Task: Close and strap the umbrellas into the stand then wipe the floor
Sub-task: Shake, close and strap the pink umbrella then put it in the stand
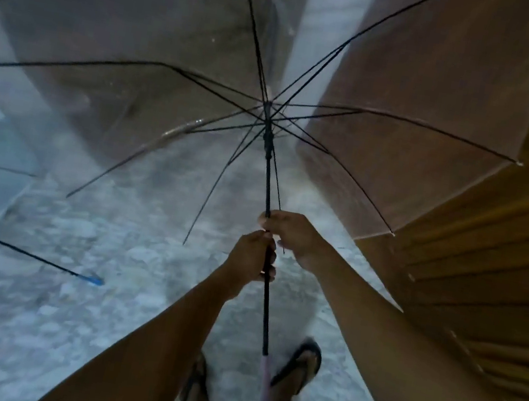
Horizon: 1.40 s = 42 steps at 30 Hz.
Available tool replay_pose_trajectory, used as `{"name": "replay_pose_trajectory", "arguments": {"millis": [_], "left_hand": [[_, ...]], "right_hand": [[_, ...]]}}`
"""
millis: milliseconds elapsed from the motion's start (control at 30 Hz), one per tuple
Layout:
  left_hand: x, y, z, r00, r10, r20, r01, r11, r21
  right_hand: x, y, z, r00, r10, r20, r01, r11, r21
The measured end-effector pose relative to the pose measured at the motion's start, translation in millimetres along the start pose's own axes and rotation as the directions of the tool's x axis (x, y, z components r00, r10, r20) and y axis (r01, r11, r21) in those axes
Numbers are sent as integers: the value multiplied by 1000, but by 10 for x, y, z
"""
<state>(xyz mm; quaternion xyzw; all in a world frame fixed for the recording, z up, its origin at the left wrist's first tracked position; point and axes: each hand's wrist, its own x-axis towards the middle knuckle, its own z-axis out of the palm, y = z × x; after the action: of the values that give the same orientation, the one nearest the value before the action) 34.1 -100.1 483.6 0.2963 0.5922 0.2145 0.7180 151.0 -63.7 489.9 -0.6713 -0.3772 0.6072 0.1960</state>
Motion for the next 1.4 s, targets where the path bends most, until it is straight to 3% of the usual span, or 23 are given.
{"name": "replay_pose_trajectory", "arguments": {"millis": [233, 400, 500, 667, 767, 867, 1000, 1100, 1233, 1400], "left_hand": [[-905, 105, 427, 979, 158, 128, -192, 926, 326], [-1466, 12, 801, 906, 330, 265, -423, 705, 569], [-1928, -95, 1100, 853, 397, 339, -519, 576, 631], [-2956, -458, 1577, 667, 451, 593, -736, 273, 620], [-3562, -808, 1792, 533, 400, 746, -840, 143, 523], [-4069, -1101, 1989, 377, 334, 864, -923, 64, 378], [-4709, -1328, 2242, 224, 235, 946, -975, 45, 220], [-5008, -1373, 2349, 201, 126, 972, -980, 35, 198], [-5345, -1389, 2482, 137, 52, 989, -985, 116, 130], [-5795, -1336, 2707, 58, 24, 998, -993, 102, 55]], "right_hand": [[-1306, 63, -231, 961, 7, -276, 55, 974, 218], [-2177, 301, -380, 888, 6, -460, 149, 942, 300], [-2812, 589, -466, 846, 6, -533, 205, 920, 335], [-4143, 1171, -649, 713, 43, -700, 365, 829, 423], [-5133, 1551, -877, 590, 167, -790, 564, 616, 550], [-6065, 1871, -1064, 464, 260, -847, 740, 412, 532], [-7056, 2114, -1096, 269, 363, -892, 857, 334, 394], [-7613, 2165, -1079, 170, 376, -911, 880, 358, 312], [-8164, 2151, -1089, 69, 370, -926, 928, 317, 196], [-8513, 2124, -1167, -19, 411, -911, 927, 348, 138]]}}
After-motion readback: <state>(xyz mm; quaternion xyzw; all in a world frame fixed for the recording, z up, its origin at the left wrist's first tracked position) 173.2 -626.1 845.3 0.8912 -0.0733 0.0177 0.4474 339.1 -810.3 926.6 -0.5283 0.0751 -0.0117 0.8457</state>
